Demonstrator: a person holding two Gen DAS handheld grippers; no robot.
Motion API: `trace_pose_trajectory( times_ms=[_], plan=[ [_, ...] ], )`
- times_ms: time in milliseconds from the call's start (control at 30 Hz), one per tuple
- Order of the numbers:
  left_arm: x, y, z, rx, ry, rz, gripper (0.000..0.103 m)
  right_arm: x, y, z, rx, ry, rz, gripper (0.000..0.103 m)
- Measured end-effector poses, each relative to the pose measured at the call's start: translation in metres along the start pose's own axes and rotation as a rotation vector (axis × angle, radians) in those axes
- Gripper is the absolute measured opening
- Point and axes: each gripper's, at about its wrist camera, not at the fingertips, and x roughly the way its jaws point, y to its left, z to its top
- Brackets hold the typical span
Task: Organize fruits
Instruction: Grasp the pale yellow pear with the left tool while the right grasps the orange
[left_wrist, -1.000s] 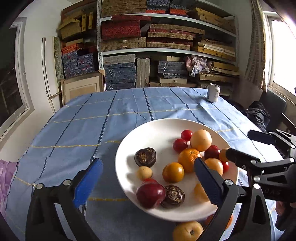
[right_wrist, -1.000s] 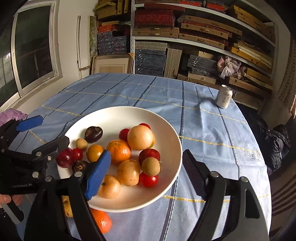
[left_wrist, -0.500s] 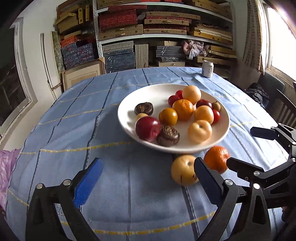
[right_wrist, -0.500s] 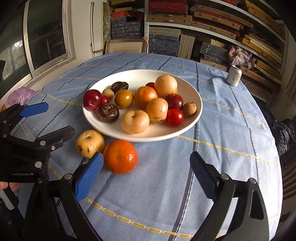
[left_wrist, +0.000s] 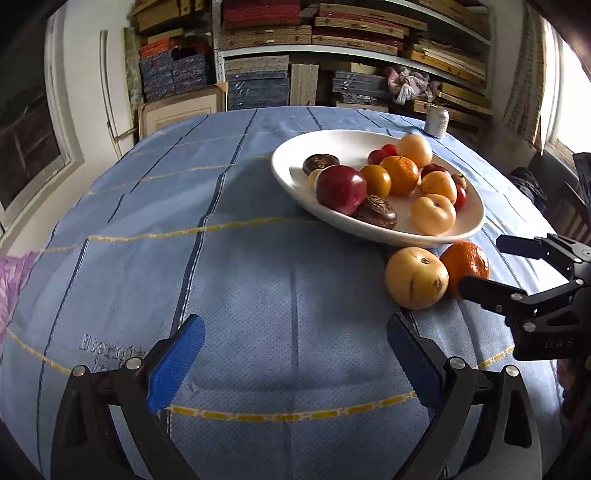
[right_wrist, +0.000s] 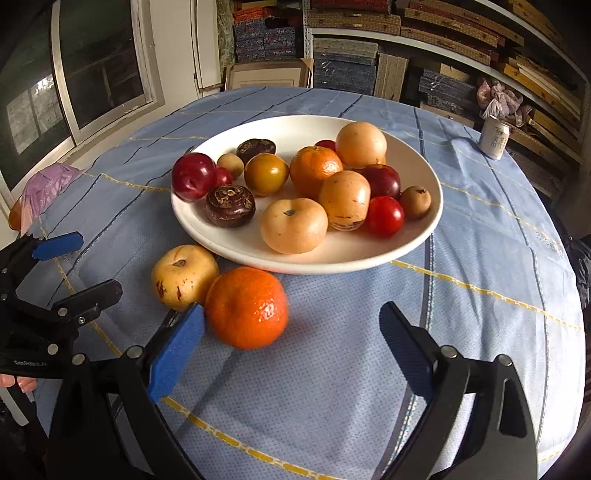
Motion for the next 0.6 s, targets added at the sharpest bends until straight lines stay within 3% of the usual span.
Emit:
trace_pose_trajectory(
  times_ms=[133, 167, 233, 300, 600],
  plan=[
    [-0.003, -0.008, 0.0, 0.032, -0.009, -0.022, 0.099, 0.012, 0.009, 0.006, -0.021, 0.016, -0.015, 0.09],
    [-0.003, -0.011, 0.001, 0.043, -0.009, -0.025, 0.099, 0.014, 0.01, 0.007, -0.021, 0.017, -0.013, 0.083],
    [0.001, -0.018, 0.002, 0.059, -0.002, -0.032, 0.099, 0.018, 0.009, 0.004, -0.008, 0.045, 0.034, 0.055],
    [0.006, -0.026, 0.004, 0.071, 0.009, -0.05, 0.099, 0.012, 0.009, 0.0, -0.016, 0.034, 0.005, 0.046],
    [0.02, -0.075, 0.014, 0.175, 0.015, -0.069, 0.1, -0.023, -0.028, -0.037, 0.096, 0.023, -0.044, 0.046]
  ],
)
